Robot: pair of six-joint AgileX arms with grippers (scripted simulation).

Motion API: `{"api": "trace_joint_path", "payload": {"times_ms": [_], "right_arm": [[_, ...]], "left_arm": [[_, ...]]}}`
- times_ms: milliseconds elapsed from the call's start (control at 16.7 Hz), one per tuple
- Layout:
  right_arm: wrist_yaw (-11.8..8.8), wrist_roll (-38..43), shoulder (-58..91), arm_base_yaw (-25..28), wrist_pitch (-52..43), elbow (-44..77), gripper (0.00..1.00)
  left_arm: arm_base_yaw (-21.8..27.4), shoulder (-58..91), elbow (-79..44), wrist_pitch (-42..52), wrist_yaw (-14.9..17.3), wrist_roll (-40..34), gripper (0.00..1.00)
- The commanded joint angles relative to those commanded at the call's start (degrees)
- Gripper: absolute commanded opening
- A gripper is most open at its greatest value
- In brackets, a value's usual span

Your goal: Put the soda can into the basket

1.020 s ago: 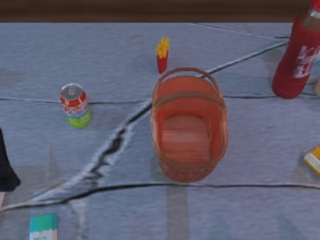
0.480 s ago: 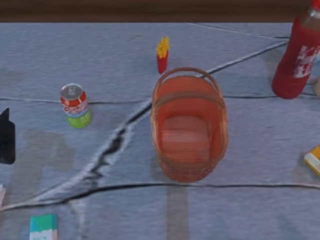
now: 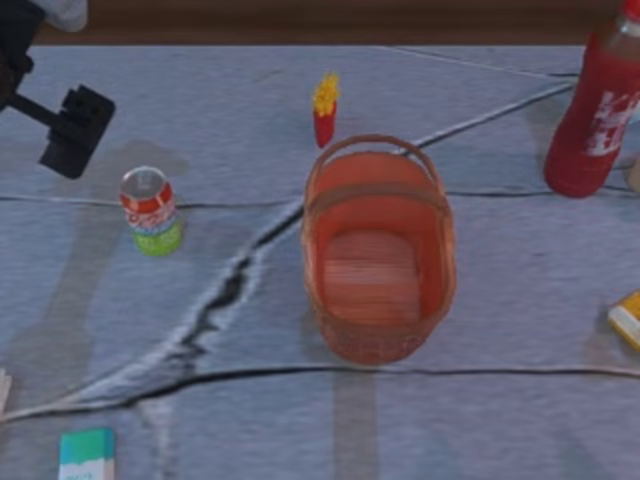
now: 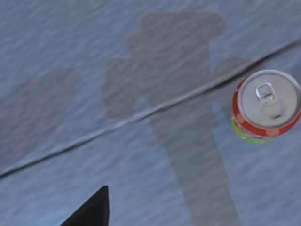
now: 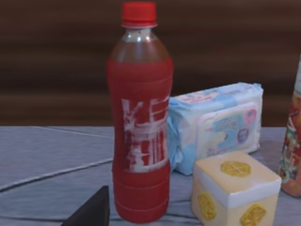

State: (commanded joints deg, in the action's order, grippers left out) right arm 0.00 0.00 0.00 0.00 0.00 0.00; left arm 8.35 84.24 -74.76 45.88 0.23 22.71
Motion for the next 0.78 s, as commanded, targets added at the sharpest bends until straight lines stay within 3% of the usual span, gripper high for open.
{"api": "trace_joint_path", "payload": {"times_ms": [420, 780], "right_arm": [[0.0, 0.0, 0.0, 0.0, 0.0, 0.0, 1.0], [0.0, 0.0, 0.0, 0.0, 0.0, 0.0, 1.0]], "left_arm": [[3.2, 35.0, -28.5, 19.1, -0.1, 9.0, 1.0], [4.2, 45.4, -36.9, 26.3, 0.0, 11.9, 1.0]]}}
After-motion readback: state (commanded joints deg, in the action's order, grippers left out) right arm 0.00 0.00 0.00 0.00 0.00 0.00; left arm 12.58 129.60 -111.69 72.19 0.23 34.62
